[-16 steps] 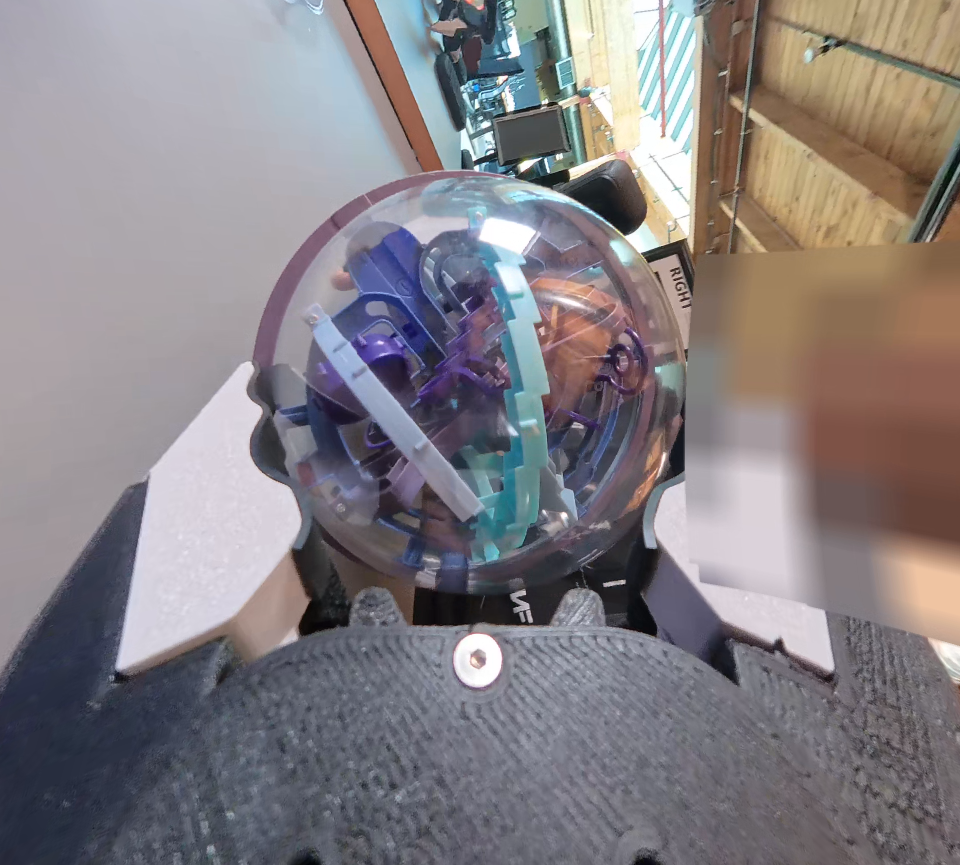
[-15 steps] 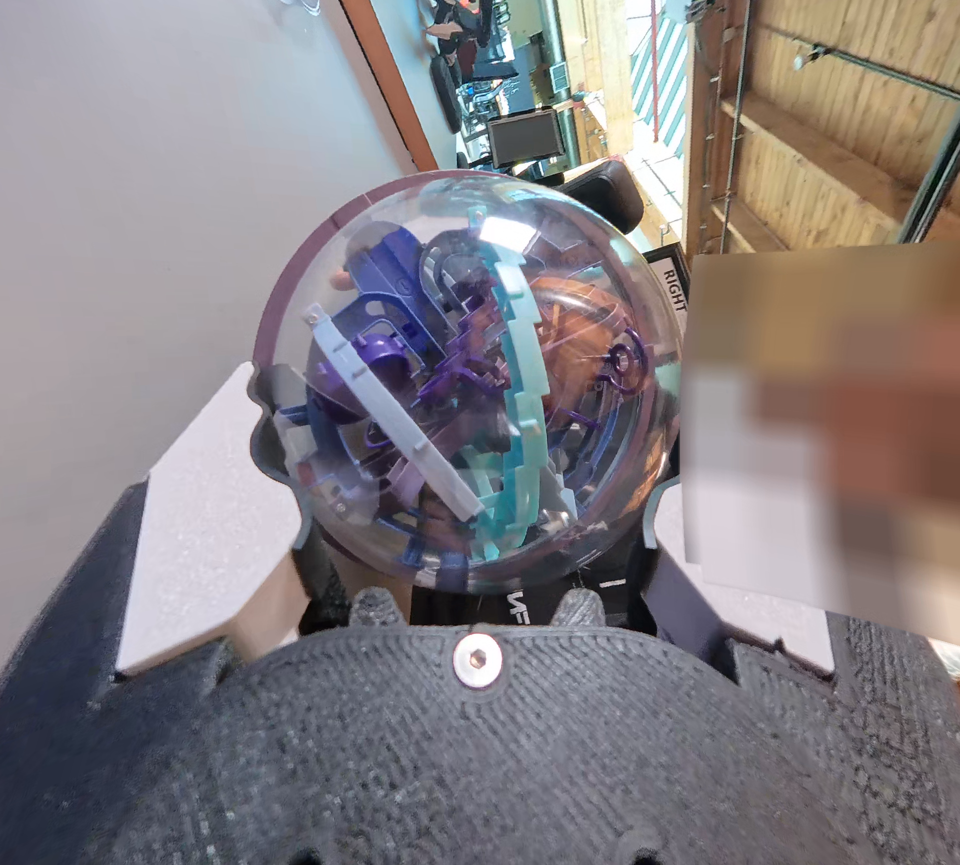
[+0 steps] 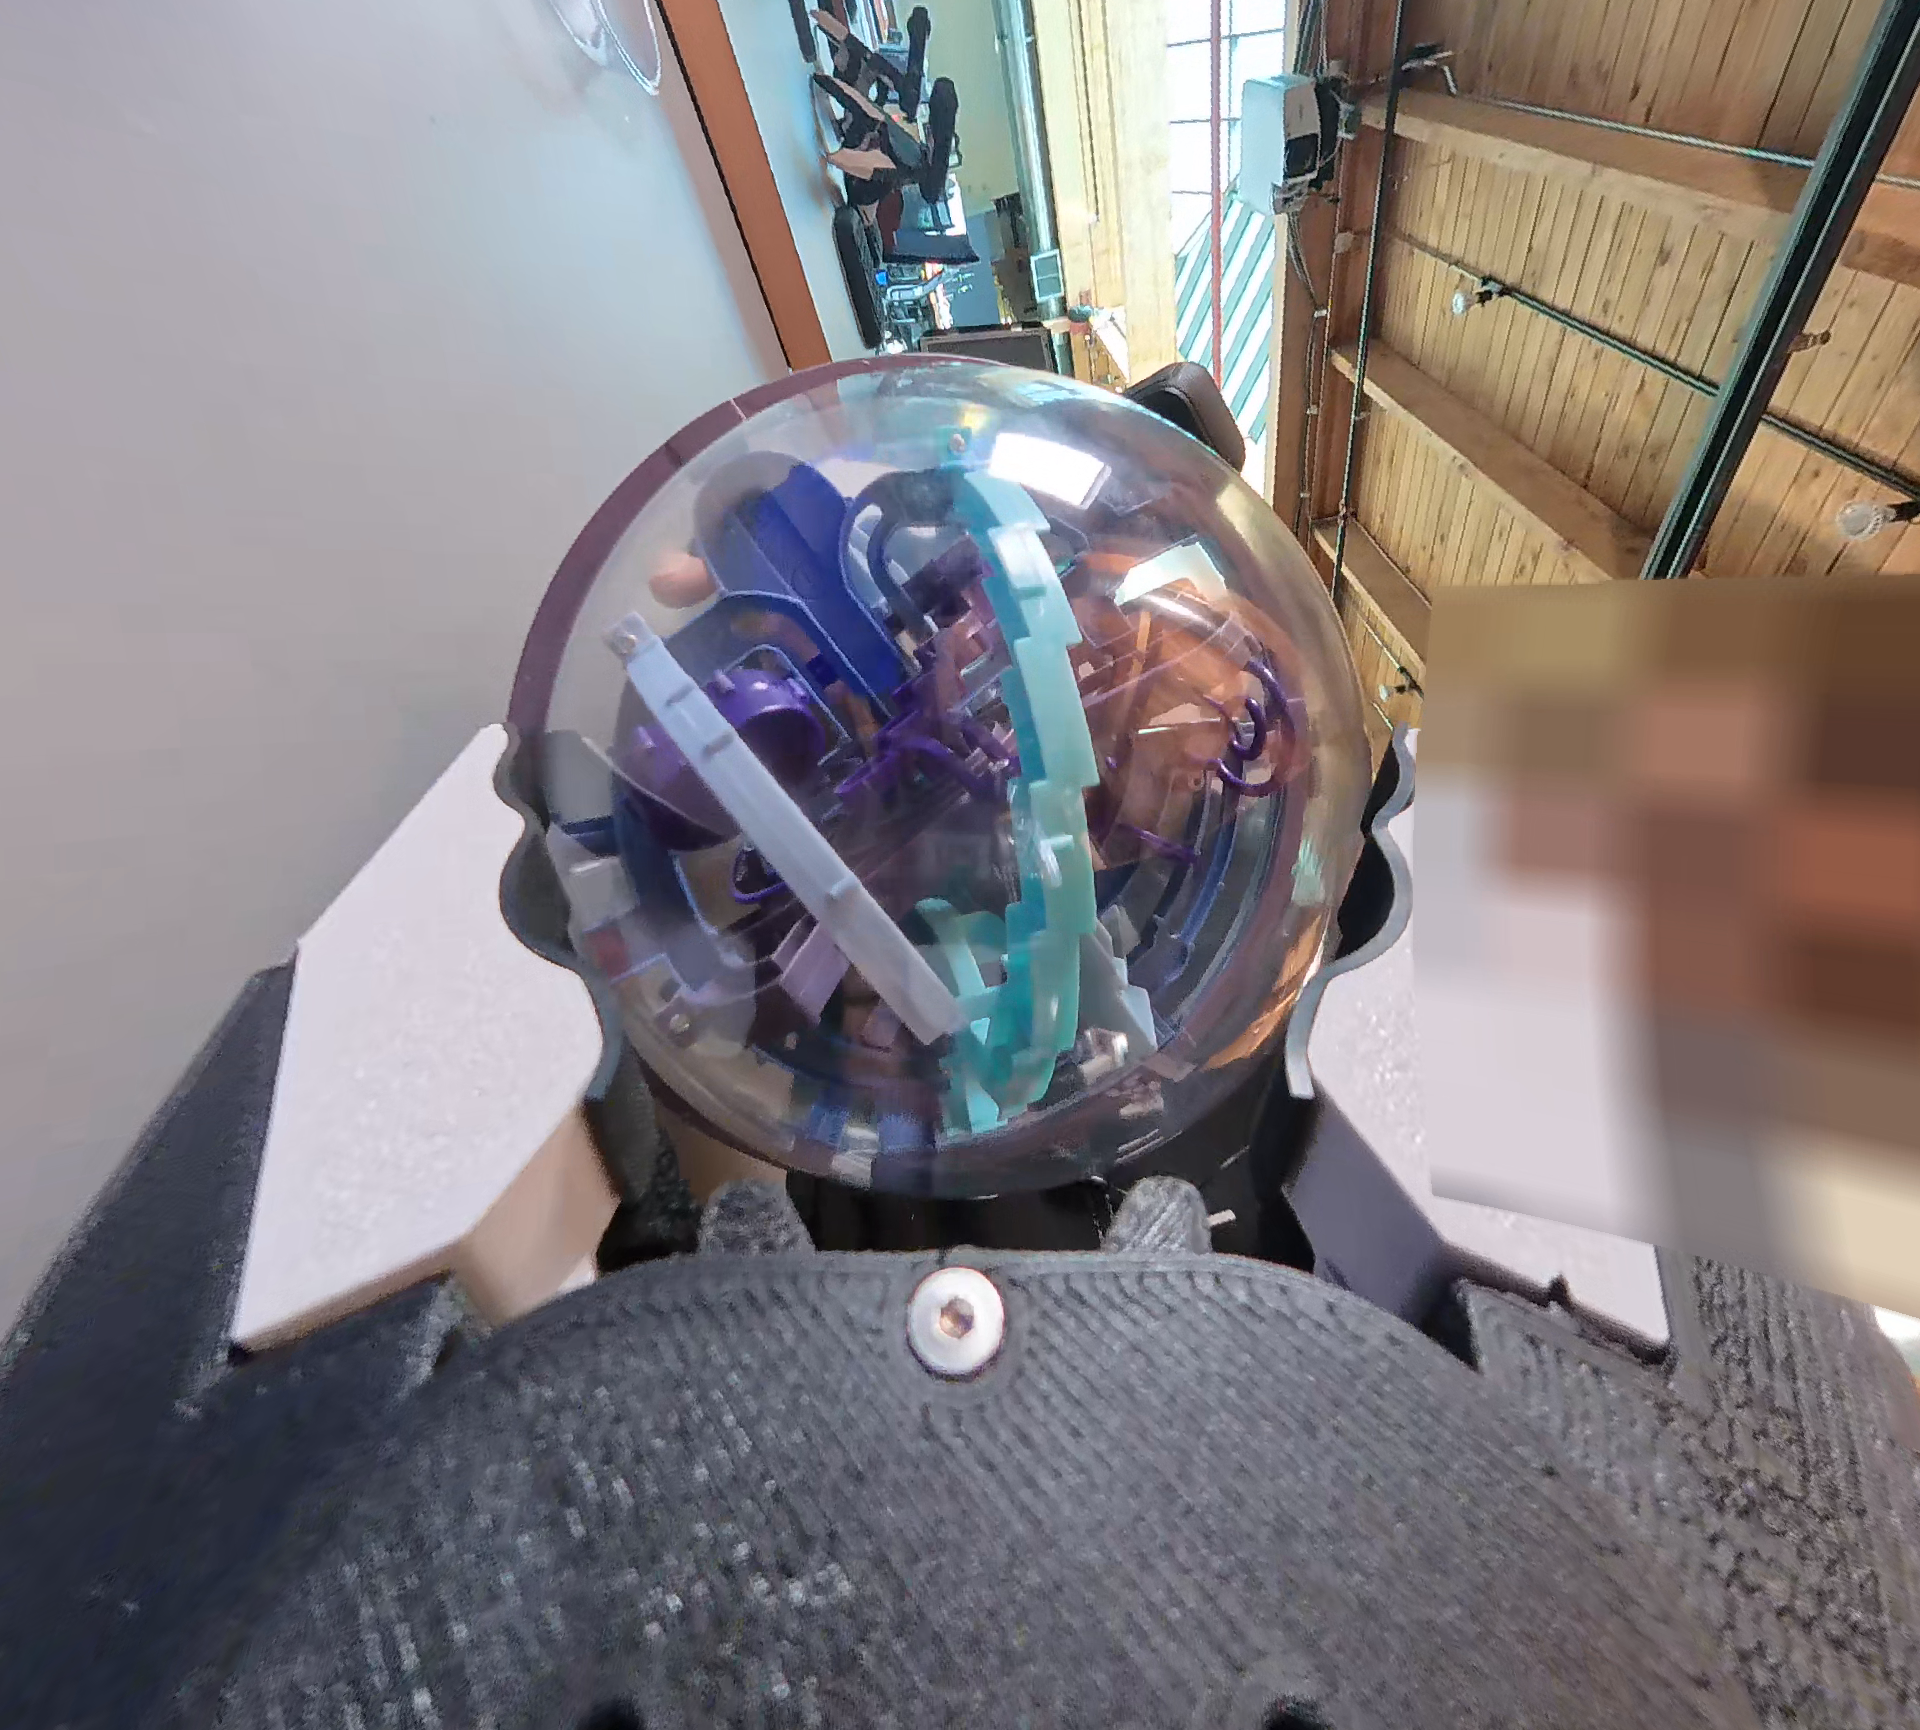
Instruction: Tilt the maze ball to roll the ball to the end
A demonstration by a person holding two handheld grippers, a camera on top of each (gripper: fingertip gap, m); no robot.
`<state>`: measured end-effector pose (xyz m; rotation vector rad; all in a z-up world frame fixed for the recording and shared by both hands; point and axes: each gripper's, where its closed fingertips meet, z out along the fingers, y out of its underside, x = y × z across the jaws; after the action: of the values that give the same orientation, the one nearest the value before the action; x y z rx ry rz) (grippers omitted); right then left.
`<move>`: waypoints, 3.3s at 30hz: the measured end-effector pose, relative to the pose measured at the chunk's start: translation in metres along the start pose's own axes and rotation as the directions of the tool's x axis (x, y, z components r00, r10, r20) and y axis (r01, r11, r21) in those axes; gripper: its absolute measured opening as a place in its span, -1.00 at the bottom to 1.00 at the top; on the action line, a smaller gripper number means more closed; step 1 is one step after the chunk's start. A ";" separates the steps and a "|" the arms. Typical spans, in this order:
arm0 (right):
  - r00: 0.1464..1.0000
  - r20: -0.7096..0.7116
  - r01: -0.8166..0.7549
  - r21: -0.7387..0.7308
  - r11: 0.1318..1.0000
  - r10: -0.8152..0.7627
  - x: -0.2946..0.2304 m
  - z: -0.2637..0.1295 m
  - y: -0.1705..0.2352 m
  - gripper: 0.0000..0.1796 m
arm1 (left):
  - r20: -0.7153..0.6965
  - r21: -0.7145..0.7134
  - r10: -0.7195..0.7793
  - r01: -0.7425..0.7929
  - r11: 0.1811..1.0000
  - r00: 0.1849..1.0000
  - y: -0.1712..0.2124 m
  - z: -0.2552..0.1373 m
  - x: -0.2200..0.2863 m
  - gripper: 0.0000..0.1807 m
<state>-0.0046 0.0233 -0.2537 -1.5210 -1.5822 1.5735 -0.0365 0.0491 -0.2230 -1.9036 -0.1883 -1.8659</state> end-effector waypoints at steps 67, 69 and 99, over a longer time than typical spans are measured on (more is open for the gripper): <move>-0.114 -0.916 0.992 -0.123 -0.002 -0.384 -0.136 -0.122 -0.222 0.34 | -0.170 -0.708 0.691 -0.401 -0.582 -0.703 0.108 0.118 0.290 0.65; -0.111 -0.916 0.993 -0.121 0.001 -0.386 -0.136 -0.121 -0.219 0.34 | -0.174 -0.707 0.692 -0.401 -0.583 -0.700 0.109 0.117 0.286 0.65; 0.916 -0.234 0.270 -0.245 0.931 -0.327 -0.008 0.004 0.007 0.34 | 0.050 0.020 0.502 -0.504 0.864 0.863 0.000 -0.002 0.045 0.63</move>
<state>-0.0031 0.0125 -0.2579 -1.4393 -1.7609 1.0114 -0.0351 0.0385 -0.1792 -1.7554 0.2479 -1.4561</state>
